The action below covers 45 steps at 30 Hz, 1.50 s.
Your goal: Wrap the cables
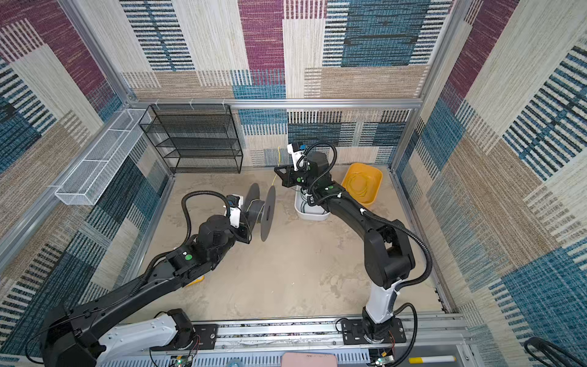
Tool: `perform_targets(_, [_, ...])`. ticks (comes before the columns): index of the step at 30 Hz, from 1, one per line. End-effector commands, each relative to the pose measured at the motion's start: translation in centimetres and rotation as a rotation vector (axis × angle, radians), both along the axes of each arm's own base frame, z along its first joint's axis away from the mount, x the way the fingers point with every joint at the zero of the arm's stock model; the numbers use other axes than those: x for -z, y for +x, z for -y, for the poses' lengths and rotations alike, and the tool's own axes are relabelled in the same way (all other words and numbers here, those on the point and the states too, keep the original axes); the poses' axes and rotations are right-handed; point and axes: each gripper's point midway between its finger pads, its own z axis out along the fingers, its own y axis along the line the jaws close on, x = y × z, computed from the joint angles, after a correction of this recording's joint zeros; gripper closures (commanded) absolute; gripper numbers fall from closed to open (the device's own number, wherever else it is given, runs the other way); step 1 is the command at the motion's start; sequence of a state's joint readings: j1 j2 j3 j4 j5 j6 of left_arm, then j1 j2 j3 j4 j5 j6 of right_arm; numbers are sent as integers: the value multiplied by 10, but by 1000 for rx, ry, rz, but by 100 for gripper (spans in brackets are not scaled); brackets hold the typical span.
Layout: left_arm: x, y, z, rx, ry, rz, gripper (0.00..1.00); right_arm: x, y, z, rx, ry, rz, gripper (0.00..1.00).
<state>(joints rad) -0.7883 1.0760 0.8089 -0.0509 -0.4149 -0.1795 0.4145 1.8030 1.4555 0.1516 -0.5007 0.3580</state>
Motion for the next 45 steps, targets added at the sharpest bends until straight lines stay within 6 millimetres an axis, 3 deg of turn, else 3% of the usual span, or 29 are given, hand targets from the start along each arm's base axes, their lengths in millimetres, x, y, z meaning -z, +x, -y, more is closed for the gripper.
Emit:
perform_targets(1, [59,-30,-7,113,222,-192,100,-45,49,50,314,63,198,100])
perform_targets(14, [46,-40,-4,152,159,-196,100,-15,55,73,323,62,131,100])
perform_targets(24, [26,-44,3,191,92,-170,100,-3,33,70,271,114,96,100])
perform_targets(41, [-29,-54,3,241,-28,-73,100,31,6,65,201,225,-29,100])
perform_targets(45, [-35,-53,4,248,-37,-57,100,28,0,64,184,273,-60,100])
